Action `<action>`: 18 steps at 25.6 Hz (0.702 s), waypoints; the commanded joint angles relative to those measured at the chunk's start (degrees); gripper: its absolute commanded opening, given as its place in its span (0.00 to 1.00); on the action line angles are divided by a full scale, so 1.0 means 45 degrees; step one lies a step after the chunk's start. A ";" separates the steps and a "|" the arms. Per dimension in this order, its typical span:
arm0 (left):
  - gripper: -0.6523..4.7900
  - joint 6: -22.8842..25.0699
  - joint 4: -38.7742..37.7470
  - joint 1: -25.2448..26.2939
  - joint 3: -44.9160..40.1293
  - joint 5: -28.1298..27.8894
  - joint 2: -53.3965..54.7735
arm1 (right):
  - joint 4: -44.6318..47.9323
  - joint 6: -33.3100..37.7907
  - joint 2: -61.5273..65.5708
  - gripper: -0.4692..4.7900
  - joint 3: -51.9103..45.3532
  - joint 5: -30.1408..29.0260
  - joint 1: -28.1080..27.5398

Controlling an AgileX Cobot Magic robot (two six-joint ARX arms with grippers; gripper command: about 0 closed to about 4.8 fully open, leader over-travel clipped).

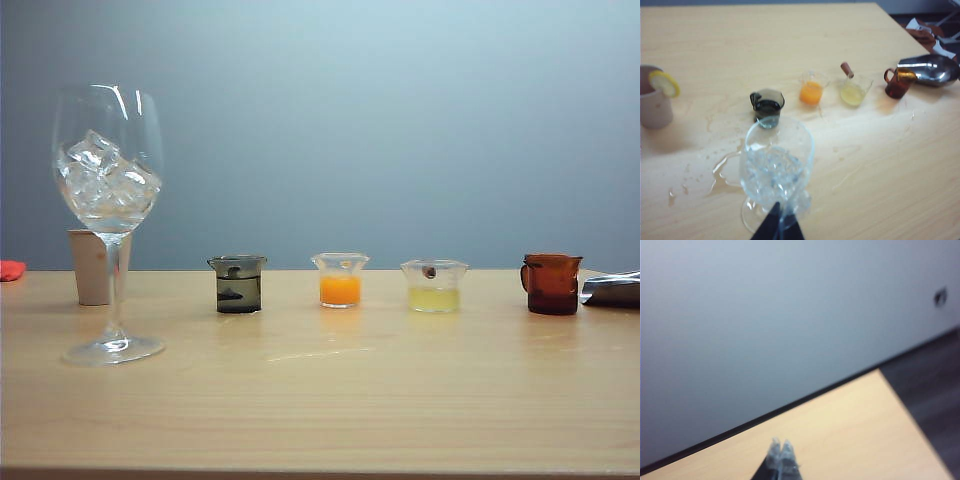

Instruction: Pick up the ice scoop on the desk filled with ice cubes, pour the ice into the goblet, and finally put the scoop back on the table.

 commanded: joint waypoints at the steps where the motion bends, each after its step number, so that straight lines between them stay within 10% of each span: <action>1: 0.11 -0.0019 0.0597 -0.0019 0.0049 -0.0408 -0.0029 | -0.0019 -0.1117 -0.0704 0.08 0.0053 0.1336 0.0894; 18: 0.11 0.0311 0.2351 -0.0019 -0.1137 -0.3419 -0.1889 | -0.1987 -0.3002 -0.1360 0.08 0.0029 0.2924 0.5969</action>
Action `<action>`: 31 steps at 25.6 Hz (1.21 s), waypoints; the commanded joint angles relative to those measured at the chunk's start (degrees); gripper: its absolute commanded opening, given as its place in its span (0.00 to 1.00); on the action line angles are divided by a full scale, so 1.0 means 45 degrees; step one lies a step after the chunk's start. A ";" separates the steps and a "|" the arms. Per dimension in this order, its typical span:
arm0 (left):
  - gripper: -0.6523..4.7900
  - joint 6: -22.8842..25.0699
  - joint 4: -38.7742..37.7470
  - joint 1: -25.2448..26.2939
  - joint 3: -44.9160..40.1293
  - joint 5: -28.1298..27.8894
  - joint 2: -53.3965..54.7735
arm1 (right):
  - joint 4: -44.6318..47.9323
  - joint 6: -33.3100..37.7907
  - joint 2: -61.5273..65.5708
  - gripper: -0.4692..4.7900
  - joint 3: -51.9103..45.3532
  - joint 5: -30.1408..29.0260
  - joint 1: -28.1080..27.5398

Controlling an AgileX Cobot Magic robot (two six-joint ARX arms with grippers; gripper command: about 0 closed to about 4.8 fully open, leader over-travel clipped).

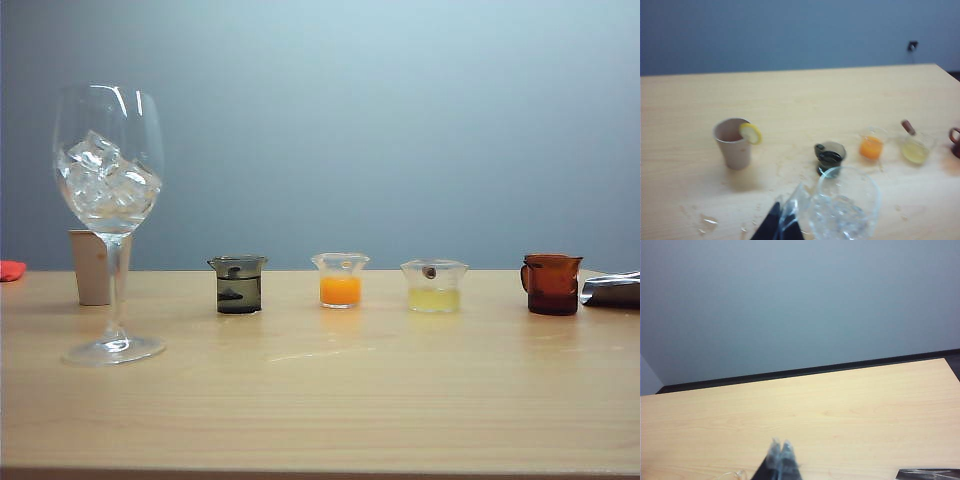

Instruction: Pick up the ice scoop on the desk filled with ice cubes, pour the ice into the goblet, and finally put the scoop back on the table.

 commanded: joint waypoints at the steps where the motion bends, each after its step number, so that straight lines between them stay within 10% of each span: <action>1: 0.11 0.0340 0.0714 -0.0010 -0.0699 -0.0141 -0.0651 | 0.0136 -0.0068 -0.0083 0.08 0.0044 -0.0223 0.0160; 31: 0.11 0.0126 0.5765 -0.0010 -0.7295 -0.1064 -0.3968 | 0.0913 -0.1268 -0.3167 0.08 -0.4726 0.0452 0.0243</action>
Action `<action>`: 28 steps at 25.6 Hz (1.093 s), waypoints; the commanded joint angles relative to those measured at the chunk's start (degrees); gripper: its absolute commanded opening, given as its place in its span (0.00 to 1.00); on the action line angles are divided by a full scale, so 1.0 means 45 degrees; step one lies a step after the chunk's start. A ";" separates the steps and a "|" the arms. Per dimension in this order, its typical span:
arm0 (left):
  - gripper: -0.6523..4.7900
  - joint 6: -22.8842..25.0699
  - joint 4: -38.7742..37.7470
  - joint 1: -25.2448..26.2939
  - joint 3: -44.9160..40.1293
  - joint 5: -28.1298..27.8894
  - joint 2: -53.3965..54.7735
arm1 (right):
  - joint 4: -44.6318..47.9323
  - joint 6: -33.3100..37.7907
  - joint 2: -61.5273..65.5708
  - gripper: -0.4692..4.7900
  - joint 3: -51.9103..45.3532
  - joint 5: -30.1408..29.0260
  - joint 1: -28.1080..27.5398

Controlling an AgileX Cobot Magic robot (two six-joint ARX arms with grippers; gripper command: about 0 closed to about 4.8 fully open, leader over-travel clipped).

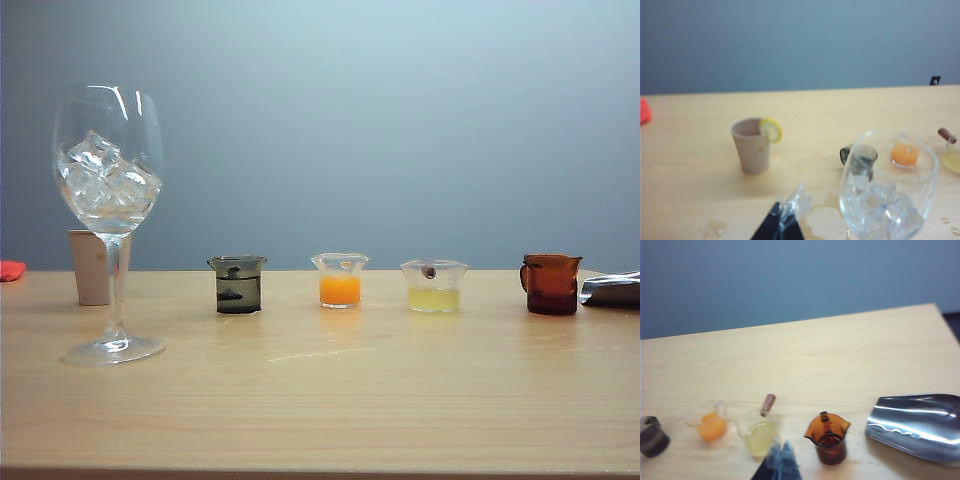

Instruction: Pick up the ice scoop on the desk filled with ice cubes, pour the ice into the goblet, and finally put the scoop back on the table.

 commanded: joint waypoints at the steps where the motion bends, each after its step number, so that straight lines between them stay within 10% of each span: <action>1: 0.11 -0.0151 0.0510 -0.0010 -0.0364 -0.0078 -0.0010 | 0.1205 -0.0413 -0.1035 0.08 -0.1146 0.0437 0.0005; 28: 0.11 -0.0559 0.2613 0.0024 -0.1778 0.0335 -0.0899 | 0.1719 -0.0306 -0.2045 0.08 -0.2890 0.0369 -0.0005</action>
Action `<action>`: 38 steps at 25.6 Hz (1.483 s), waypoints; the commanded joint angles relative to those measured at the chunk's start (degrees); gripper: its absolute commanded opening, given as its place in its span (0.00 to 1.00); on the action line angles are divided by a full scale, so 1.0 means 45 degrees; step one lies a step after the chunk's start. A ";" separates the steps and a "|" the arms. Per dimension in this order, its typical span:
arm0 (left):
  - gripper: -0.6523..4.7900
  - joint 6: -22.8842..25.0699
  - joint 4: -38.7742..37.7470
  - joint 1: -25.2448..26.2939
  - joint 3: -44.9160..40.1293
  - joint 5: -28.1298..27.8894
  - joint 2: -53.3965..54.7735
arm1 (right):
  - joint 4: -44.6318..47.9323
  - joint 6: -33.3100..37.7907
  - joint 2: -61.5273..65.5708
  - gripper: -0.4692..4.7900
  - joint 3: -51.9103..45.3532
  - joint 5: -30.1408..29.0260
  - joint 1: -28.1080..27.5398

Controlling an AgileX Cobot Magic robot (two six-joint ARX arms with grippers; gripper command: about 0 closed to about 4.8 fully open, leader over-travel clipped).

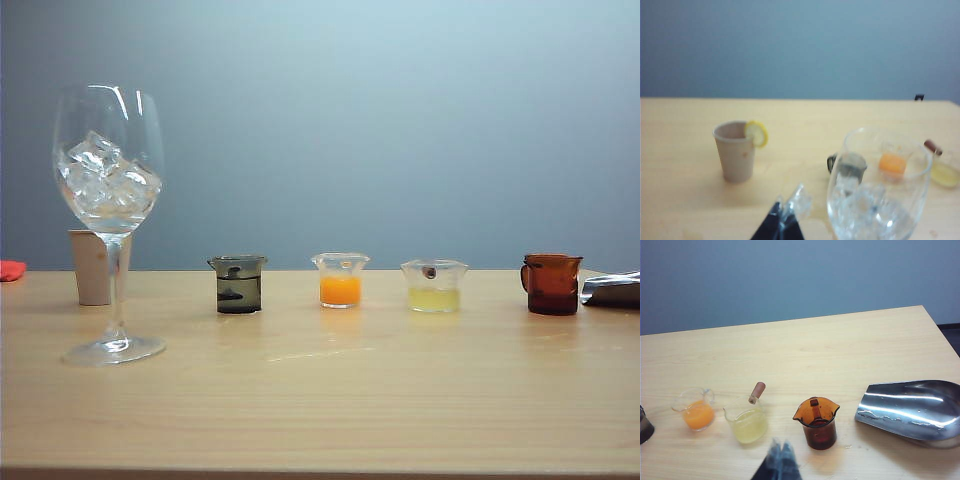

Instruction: Pick up the ice scoop on the desk filled with ice cubes, pour the ice into the goblet, and finally put the scoop back on the table.

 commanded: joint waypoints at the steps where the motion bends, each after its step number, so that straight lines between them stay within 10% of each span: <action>1: 0.11 0.0131 0.0005 0.0087 0.0024 -0.0189 -0.0763 | 0.0160 0.0005 0.0000 0.08 0.0044 0.0005 -0.0005; 38: 0.11 0.0622 -0.0117 0.1671 -0.2268 -0.0573 -0.1914 | 0.0160 0.0005 -0.0010 0.08 0.0039 0.0005 -0.0010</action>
